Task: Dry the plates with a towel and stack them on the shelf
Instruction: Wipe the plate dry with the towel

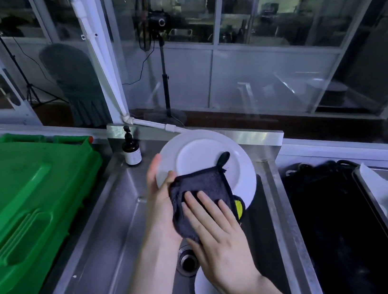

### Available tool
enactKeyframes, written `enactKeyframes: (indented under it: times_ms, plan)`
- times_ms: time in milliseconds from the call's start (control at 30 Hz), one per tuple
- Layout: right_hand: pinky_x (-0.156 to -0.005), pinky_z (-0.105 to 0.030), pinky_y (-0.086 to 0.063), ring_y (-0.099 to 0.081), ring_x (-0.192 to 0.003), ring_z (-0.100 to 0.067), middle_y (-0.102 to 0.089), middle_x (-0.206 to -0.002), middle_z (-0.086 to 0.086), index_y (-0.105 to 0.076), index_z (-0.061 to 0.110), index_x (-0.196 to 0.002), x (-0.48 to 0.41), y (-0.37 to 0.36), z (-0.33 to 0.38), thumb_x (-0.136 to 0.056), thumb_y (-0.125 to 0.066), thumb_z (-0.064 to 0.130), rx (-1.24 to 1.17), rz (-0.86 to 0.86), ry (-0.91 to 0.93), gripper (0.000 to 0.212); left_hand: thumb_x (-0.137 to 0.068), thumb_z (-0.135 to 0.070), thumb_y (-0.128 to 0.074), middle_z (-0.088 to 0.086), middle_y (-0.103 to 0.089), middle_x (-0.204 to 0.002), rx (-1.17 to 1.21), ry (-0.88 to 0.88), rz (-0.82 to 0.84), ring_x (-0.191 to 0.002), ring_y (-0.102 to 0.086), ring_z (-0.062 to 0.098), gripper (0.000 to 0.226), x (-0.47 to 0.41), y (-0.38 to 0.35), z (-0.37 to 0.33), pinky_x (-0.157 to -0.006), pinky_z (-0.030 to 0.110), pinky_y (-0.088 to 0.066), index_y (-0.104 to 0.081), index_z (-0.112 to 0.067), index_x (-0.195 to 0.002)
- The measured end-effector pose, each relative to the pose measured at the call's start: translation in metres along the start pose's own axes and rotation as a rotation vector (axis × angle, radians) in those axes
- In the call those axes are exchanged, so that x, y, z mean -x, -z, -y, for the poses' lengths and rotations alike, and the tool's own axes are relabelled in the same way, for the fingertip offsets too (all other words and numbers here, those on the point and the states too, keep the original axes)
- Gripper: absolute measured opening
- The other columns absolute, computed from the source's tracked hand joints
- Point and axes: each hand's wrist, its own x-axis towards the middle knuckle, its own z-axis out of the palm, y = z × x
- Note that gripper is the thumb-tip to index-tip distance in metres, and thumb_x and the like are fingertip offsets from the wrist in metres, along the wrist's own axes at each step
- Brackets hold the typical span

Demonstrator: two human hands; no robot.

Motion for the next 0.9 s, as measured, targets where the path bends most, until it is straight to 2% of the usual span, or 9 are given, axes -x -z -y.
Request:
enactKeyframes:
  times_ms: [100, 200, 267, 333, 433, 567, 667, 767, 900]
  plan:
    - [-0.119, -0.04, -0.021, -0.028, -0.147, -0.021, -0.032, -0.158, -0.002, -0.038, 0.012, -0.148, 0.01, 0.005, -0.016, -0.102, -0.038, 0.027, -0.001, -0.027, -0.096, 0.048, -0.09, -0.013, -0.061, -0.001, -0.075, -0.115, 0.045, -0.028, 0.022, -0.101, -0.072, 0.018, 0.044, 0.003, 0.001, -0.004, -0.077, 0.033, -0.061, -0.06, -0.04, -0.124]
    - [-0.12, -0.043, -0.02, -0.021, -0.149, -0.015, -0.029, -0.159, 0.003, -0.033, 0.016, -0.15, 0.009, 0.016, -0.037, -0.104, -0.034, 0.032, -0.213, -0.096, -0.38, 0.049, -0.084, -0.014, -0.063, -0.011, -0.074, -0.115, 0.01, -0.064, 0.085, -0.102, -0.072, 0.014, 0.05, 0.004, 0.007, -0.012, -0.074, 0.033, -0.061, -0.055, -0.037, -0.128]
    - [-0.121, -0.041, -0.021, -0.019, -0.147, -0.003, -0.03, -0.157, 0.015, -0.034, 0.031, -0.148, -0.007, 0.028, -0.052, -0.103, -0.038, 0.03, -0.435, -0.126, -0.571, 0.045, -0.084, -0.021, -0.064, -0.014, -0.074, -0.115, -0.03, -0.044, 0.115, -0.102, -0.072, 0.013, 0.045, 0.005, 0.014, -0.017, -0.073, 0.032, -0.061, -0.06, -0.044, -0.122]
    - [-0.121, -0.031, -0.02, -0.02, -0.144, 0.006, -0.031, -0.153, 0.023, -0.034, 0.047, -0.141, -0.029, 0.042, -0.066, -0.104, -0.042, 0.026, -0.558, -0.117, -0.644, 0.043, -0.083, -0.022, -0.066, -0.014, -0.074, -0.114, -0.043, -0.018, 0.149, -0.1, -0.073, 0.013, 0.043, 0.006, 0.018, -0.019, -0.071, 0.031, -0.061, -0.064, -0.048, -0.117]
    - [-0.118, -0.016, -0.012, -0.017, -0.146, 0.002, -0.028, -0.155, 0.019, -0.039, 0.029, -0.147, -0.058, 0.059, -0.074, -0.104, -0.042, 0.023, -0.424, 0.037, -0.508, 0.043, -0.083, -0.021, -0.066, -0.012, -0.075, -0.111, -0.04, -0.006, 0.163, -0.097, -0.074, 0.012, 0.044, 0.009, 0.017, -0.02, -0.068, 0.027, -0.059, -0.064, -0.046, -0.119]
    - [-0.123, -0.034, -0.01, -0.01, -0.15, -0.009, -0.021, -0.158, 0.01, -0.037, 0.017, -0.149, -0.06, 0.053, -0.048, -0.102, -0.043, 0.027, -0.116, 0.294, -0.182, 0.049, -0.09, -0.01, -0.062, -0.009, -0.074, -0.12, -0.042, -0.024, 0.19, -0.107, -0.071, 0.011, 0.045, 0.008, 0.009, -0.018, -0.076, 0.023, -0.058, -0.064, -0.042, -0.123]
    - [-0.122, -0.037, -0.017, -0.015, -0.15, -0.012, -0.024, -0.159, 0.006, -0.037, 0.016, -0.15, -0.036, 0.04, -0.018, -0.103, -0.037, 0.031, -0.12, 0.283, -0.043, 0.049, -0.089, -0.008, -0.055, 0.004, -0.075, -0.116, 0.029, 0.019, 0.171, -0.102, -0.073, 0.019, 0.043, 0.007, 0.004, -0.016, -0.075, 0.028, -0.06, -0.067, -0.036, -0.119]
    - [-0.12, -0.035, -0.019, -0.019, -0.149, -0.009, -0.028, -0.159, 0.007, -0.04, 0.019, -0.148, -0.04, 0.032, -0.016, -0.103, -0.033, 0.034, -0.107, 0.21, -0.113, 0.048, -0.084, -0.014, -0.059, 0.004, -0.073, -0.122, -0.022, -0.004, 0.141, -0.109, -0.071, 0.02, 0.045, 0.011, 0.0, -0.017, -0.084, 0.03, -0.059, -0.063, -0.036, -0.123]
    - [-0.122, -0.035, -0.012, -0.014, -0.149, -0.007, -0.022, -0.159, 0.01, -0.036, 0.022, -0.15, -0.071, 0.028, -0.036, -0.104, -0.033, 0.034, -0.111, 0.158, -0.312, 0.048, -0.097, -0.003, -0.054, -0.014, -0.061, -0.139, -0.215, -0.086, 0.147, -0.134, -0.05, 0.004, 0.047, 0.018, -0.002, -0.017, -0.111, 0.03, -0.038, -0.058, -0.035, -0.132]
